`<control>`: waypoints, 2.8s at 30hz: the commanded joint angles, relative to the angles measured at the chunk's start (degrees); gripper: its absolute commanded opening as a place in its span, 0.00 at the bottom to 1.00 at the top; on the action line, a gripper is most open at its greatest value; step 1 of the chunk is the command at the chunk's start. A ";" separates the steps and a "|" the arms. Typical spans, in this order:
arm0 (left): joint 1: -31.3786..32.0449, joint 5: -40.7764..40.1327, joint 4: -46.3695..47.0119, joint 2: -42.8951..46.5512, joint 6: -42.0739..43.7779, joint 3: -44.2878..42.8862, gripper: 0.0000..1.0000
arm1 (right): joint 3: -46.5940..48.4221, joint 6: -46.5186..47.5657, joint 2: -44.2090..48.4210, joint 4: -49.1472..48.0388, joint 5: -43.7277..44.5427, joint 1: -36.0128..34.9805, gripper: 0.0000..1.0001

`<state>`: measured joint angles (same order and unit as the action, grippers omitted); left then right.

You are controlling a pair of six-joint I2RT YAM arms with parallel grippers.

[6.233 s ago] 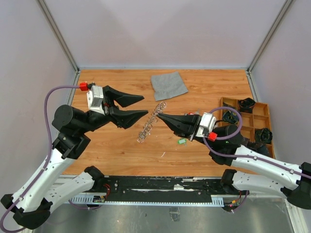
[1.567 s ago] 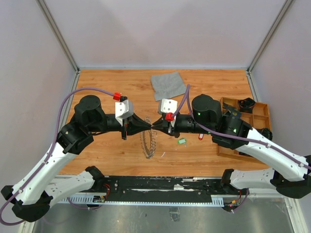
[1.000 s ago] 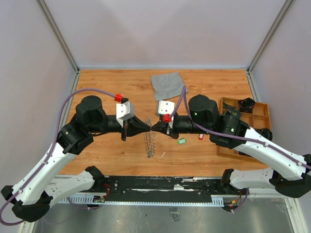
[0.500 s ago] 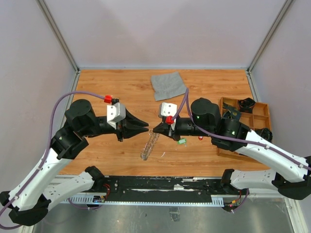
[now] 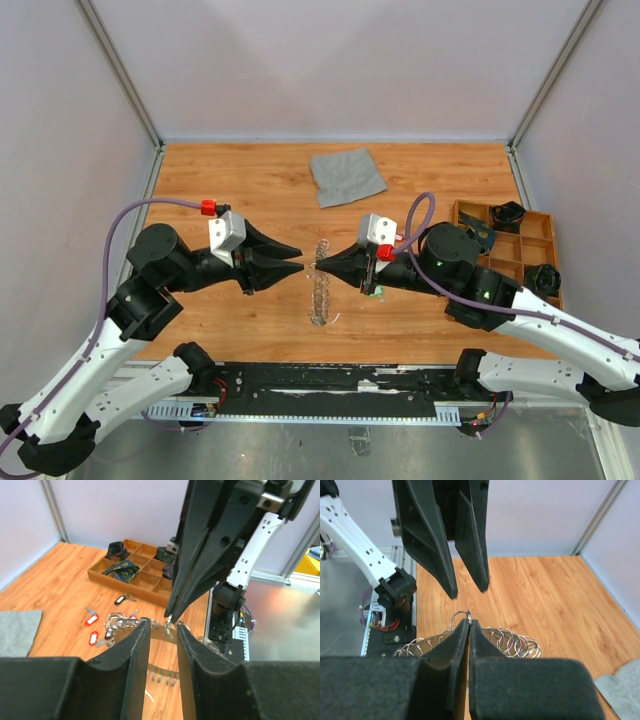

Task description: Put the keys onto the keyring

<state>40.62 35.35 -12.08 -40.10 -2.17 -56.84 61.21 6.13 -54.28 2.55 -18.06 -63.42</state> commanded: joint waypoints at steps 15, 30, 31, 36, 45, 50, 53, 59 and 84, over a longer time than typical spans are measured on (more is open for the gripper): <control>0.34 -6.51 10.74 3.96 -5.47 4.45 0.32 | -6.36 -7.74 3.20 -26.55 -2.19 -0.96 0.00; 0.34 -2.40 15.98 2.42 -7.46 5.76 0.31 | -5.73 -8.50 1.08 -28.71 -2.77 -0.92 0.00; 0.34 -2.25 16.35 2.33 -7.68 5.84 0.31 | -5.75 -8.57 0.95 -28.68 -2.84 -0.87 0.00; 0.34 -1.46 17.51 1.92 -8.19 5.86 0.31 | -5.68 -8.76 0.58 -29.07 -2.93 -0.92 0.00; 0.34 0.28 18.35 1.26 -8.79 6.69 0.24 | -5.50 -9.11 0.06 -29.32 -3.45 -0.92 0.00; 0.34 0.67 18.64 1.07 -8.98 6.59 0.13 | -5.40 -9.23 -0.34 -29.27 -3.82 -0.94 0.01; 0.34 1.17 18.89 0.99 -9.14 6.34 0.01 | -5.49 -9.21 -0.56 -29.14 -3.82 -0.92 0.00; 0.34 1.28 15.08 0.64 -6.44 4.46 0.01 | -4.22 -7.56 0.33 -24.32 -3.21 -0.92 0.05; 0.25 -11.26 2.21 -3.52 -5.85 6.91 0.11 | -2.87 -19.50 4.05 25.54 23.68 -0.92 0.40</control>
<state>40.64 28.16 -11.75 -42.26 -3.73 -51.96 62.00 -2.72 -51.24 19.49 -0.21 -63.42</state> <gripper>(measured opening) 0.097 0.385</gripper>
